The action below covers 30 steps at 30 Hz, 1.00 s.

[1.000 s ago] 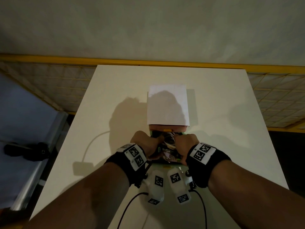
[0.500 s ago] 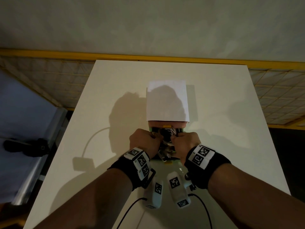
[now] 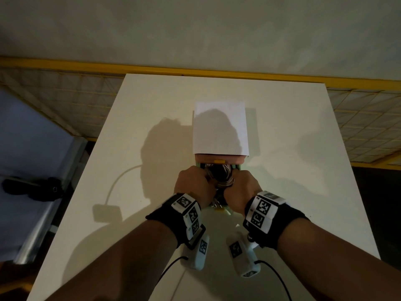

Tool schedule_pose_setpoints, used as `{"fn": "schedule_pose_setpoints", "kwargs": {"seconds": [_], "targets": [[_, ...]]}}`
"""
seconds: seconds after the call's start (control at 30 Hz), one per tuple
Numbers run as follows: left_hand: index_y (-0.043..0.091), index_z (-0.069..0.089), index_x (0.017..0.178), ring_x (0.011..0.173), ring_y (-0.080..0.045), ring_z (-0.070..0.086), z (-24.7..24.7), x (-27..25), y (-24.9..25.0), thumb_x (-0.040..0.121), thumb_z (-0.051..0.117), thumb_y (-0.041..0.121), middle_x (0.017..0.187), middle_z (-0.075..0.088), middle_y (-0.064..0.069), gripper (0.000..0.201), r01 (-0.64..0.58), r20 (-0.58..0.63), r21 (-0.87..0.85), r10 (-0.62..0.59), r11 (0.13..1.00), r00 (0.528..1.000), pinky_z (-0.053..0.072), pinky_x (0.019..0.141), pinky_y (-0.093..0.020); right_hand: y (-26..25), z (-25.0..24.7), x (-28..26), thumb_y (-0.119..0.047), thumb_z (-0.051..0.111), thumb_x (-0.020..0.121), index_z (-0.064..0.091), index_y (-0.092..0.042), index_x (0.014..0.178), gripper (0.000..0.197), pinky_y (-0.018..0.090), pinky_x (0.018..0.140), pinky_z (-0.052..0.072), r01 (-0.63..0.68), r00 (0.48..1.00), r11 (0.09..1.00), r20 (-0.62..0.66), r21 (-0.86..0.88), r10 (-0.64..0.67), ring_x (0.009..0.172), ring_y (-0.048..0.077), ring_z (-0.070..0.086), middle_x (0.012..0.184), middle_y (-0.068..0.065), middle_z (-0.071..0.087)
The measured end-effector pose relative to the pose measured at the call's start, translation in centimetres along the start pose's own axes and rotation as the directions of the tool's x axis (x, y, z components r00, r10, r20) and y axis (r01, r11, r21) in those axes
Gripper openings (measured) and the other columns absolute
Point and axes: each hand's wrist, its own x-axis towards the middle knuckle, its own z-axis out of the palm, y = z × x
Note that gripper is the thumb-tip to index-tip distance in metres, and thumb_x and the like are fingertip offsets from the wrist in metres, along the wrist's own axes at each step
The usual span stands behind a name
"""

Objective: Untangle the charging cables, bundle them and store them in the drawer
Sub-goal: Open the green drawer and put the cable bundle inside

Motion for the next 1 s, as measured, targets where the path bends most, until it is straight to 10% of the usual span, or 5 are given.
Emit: {"fn": "schedule_pose_setpoints", "kwargs": {"seconds": [0.33, 0.6, 0.8, 1.0], "targets": [[0.022, 0.05, 0.067, 0.067, -0.018, 0.049, 0.4, -0.4, 0.5, 0.091, 0.056, 0.032, 0.065, 0.045, 0.005, 0.027, -0.105, 0.024, 0.149, 0.103, 0.983, 0.994, 0.034, 0.062, -0.026, -0.2, 0.0, -0.9, -0.016, 0.059, 0.082, 0.026, -0.005, 0.146, 0.072, 0.032, 0.078, 0.052, 0.047, 0.991, 0.99, 0.134, -0.135, -0.029, 0.109, 0.03, 0.062, 0.126, 0.015, 0.06], [0.025, 0.054, 0.072, 0.073, -0.018, 0.052, -0.6, -1.4, 0.7, 0.088, 0.057, 0.03, 0.068, 0.049, 0.008, 0.018, -0.134, 0.123, 0.027, 0.13, 0.991, 0.984, 0.038, 0.065, -0.024, 0.3, -0.3, -0.5, -0.017, 0.057, 0.09, 0.065, -0.007, 0.108, 0.022, 0.025, 0.07, 0.047, 0.124, 0.991, 0.925, 0.0, -0.359, -0.133, 0.092, 0.027, 0.065, 0.106, 0.012, 0.068], [0.021, 0.067, 0.115, 0.102, -0.029, 0.064, -0.3, -0.9, -0.3, 0.087, 0.061, 0.02, 0.112, 0.07, -0.005, 0.029, -0.142, 0.133, 0.079, 0.13, 0.987, 0.982, 0.043, 0.074, -0.024, 0.8, -0.9, 0.7, -0.022, 0.069, 0.083, 0.071, -0.011, 0.092, 0.014, 0.028, 0.065, 0.048, 0.095, 0.993, 0.952, -0.042, -0.291, -0.112, 0.071, 0.022, 0.057, 0.087, 0.006, 0.067], [0.016, 0.064, 0.117, 0.103, -0.031, 0.065, 0.7, 0.1, -0.6, 0.085, 0.062, 0.014, 0.112, 0.071, -0.01, 0.032, -0.061, 0.001, -0.025, 0.061, 0.998, 0.998, 0.055, 0.083, -0.033, 1.9, -0.5, 0.9, -0.025, 0.065, 0.087, 0.075, -0.017, 0.096, 0.016, 0.028, 0.072, 0.052, 0.154, 0.985, 0.946, -0.035, -0.285, -0.17, 0.077, 0.024, 0.059, 0.091, 0.006, 0.068]]}}
